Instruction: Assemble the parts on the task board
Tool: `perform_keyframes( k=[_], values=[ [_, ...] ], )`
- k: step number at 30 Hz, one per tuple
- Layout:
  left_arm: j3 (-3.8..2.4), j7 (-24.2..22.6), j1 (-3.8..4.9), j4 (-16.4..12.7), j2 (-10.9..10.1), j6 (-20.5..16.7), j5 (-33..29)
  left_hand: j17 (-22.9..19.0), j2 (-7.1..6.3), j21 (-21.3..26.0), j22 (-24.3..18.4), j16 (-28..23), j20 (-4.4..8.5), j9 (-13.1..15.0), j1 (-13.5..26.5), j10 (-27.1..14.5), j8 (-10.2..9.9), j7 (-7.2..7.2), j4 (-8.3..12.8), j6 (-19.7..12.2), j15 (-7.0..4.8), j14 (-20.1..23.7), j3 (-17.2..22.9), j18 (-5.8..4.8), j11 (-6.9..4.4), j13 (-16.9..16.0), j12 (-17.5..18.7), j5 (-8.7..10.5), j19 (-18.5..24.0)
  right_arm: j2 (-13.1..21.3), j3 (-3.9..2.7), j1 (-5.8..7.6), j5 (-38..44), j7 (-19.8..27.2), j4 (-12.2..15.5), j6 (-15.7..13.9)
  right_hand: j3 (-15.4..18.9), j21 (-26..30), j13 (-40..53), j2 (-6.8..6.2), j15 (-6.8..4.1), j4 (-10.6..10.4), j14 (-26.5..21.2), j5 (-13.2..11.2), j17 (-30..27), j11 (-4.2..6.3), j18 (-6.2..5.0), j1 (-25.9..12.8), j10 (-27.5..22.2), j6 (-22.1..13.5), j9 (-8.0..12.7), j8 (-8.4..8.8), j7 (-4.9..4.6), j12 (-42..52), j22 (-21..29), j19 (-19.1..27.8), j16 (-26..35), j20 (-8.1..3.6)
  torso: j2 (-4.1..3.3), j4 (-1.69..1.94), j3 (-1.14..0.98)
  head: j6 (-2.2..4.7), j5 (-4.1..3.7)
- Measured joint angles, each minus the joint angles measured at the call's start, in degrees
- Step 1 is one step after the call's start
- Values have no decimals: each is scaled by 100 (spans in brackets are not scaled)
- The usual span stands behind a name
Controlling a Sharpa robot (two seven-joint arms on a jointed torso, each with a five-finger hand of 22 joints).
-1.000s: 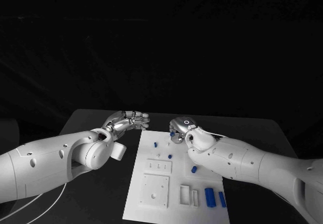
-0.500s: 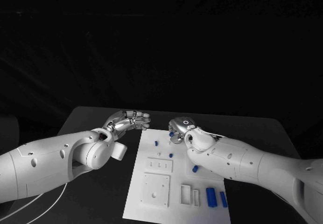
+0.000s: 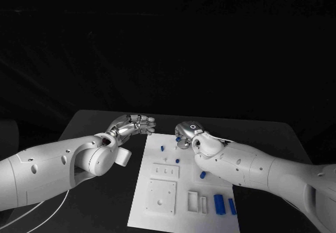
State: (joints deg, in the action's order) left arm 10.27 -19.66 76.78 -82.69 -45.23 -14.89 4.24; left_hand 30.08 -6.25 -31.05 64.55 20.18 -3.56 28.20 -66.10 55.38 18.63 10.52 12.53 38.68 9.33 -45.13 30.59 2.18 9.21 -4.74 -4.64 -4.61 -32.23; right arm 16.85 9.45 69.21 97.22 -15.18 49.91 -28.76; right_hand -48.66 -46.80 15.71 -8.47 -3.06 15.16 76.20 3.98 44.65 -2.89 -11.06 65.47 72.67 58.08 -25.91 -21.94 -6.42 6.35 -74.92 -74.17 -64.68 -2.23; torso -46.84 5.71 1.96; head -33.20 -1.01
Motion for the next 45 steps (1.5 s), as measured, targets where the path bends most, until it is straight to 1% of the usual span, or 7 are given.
perform_keyframes(
  k=[19,21,36,37,40,43,45],
  values=[
    [0,0,7,-2,-6,0,2,0,0,0,1,0,9,-1,0,0,0,0,15,0,0,0,15,-3,0,0,0,0,9,-13,-1,1,-1,1,-50,89,2,-23,13,0,-22,2,-13,24,-5,13,1,0,13,-12,-1,21,9,-17,1,10,0,10,-4,3,-1,-23,16],
    [0,0,8,0,-5,0,3,0,0,0,1,0,-3,-1,0,0,0,0,15,0,0,0,15,-3,0,0,0,0,21,-15,-1,2,-2,1,-50,98,2,-23,14,-38,-16,2,-20,25,-13,13,1,-38,13,-12,-1,21,9,-17,1,17,0,18,-4,3,0,-30,18],
    [0,0,9,12,19,0,4,0,0,0,1,0,-12,3,0,21,0,0,15,0,0,0,15,-3,-21,0,0,0,29,-44,-2,4,-31,7,-99,102,2,-23,36,-83,-7,2,-33,92,-39,10,1,-83,11,-9,-4,38,-14,-39,1,20,0,21,-4,3,3,-37,35],
    [0,0,9,12,19,0,4,0,0,0,1,0,-12,3,0,21,0,0,15,0,0,0,15,-3,-21,0,-1,0,29,-51,-2,4,-48,11,-110,101,-7,-23,47,-115,4,-10,-66,103,-52,-45,1,-115,-41,-57,-3,72,-61,-105,1,29,0,30,-4,3,2,-37,37],
    [0,0,9,12,20,0,4,0,0,0,1,0,-12,3,0,21,0,0,15,0,0,0,15,-3,-21,0,0,0,29,-58,-2,3,-84,20,-117,101,20,-23,17,-144,31,-51,-108,113,-66,-153,1,-145,-156,-166,19,144,-92,-204,1,39,0,40,-4,3,2,-35,42],
    [0,-3,10,11,23,-5,4,2,10,0,1,0,-12,3,10,21,0,0,15,0,0,0,15,-3,-21,0,-1,0,29,-63,0,0,-133,31,-130,102,43,-23,-39,-242,100,-87,-88,113,-83,-184,2,-119,-330,-306,66,233,-163,-259,1,50,-20,49,-4,2,2,-35,50],
    [0,-6,10,12,23,-8,4,7,20,0,1,0,-12,7,20,21,0,0,15,0,0,0,15,-3,-21,0,-1,0,29,-63,0,0,-156,38,-134,102,59,-23,-61,-255,135,-104,-71,129,-91,-213,3,-105,-422,-374,85,249,-192,-259,1,51,-28,50,-4,2,2,-37,55]
  ],
)
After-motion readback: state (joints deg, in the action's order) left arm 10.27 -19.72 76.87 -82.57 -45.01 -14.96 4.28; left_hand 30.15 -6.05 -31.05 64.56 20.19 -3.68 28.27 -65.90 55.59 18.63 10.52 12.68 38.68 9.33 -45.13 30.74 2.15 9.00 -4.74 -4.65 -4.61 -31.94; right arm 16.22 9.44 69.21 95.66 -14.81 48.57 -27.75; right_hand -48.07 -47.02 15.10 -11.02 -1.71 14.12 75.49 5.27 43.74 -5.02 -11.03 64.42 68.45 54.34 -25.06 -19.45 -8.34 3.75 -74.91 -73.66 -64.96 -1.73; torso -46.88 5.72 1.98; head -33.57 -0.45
